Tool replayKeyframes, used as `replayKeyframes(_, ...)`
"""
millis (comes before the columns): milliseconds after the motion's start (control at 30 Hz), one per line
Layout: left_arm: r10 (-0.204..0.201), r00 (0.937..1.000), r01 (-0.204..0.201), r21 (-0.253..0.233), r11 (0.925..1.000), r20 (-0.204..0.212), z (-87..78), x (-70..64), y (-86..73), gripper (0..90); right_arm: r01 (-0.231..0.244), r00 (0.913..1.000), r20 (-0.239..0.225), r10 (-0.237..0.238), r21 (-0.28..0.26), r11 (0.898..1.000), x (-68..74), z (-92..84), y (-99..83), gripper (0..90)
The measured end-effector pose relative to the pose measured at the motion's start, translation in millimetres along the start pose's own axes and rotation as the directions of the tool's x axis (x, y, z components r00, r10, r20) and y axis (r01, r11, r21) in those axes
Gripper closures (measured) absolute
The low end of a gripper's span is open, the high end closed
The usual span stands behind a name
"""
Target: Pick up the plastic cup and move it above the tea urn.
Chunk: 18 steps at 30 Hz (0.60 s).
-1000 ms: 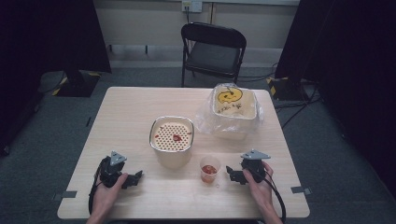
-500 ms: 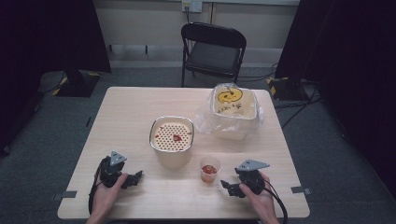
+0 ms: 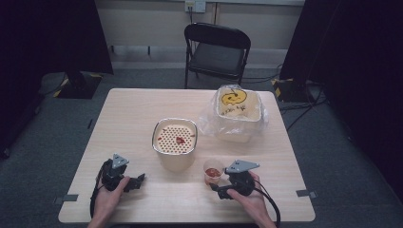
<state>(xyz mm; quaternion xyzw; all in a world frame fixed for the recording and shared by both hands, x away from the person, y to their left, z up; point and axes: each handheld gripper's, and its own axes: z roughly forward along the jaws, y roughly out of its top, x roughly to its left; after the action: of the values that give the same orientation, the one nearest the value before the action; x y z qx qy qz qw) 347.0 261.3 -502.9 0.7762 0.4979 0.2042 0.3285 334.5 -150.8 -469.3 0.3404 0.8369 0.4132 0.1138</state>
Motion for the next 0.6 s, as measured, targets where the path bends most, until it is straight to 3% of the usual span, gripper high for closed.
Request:
replayKeyframes(300,0.002,1.0000,-0.002,0.001,1.0000,0.000,-0.1,0.2,0.0,0.0,0.018,0.9995,-0.024,-0.018,-0.037,0.999,-0.1,17.8,8.6,25.2)
replayKeyframes(600,0.004,1.0000,-0.004,0.003,1.0000,-0.001,-0.2,0.3,0.0,0.0,0.026,0.9994,-0.022,-0.027,-0.043,0.999,-1.3,25.9,10.6,40.4)
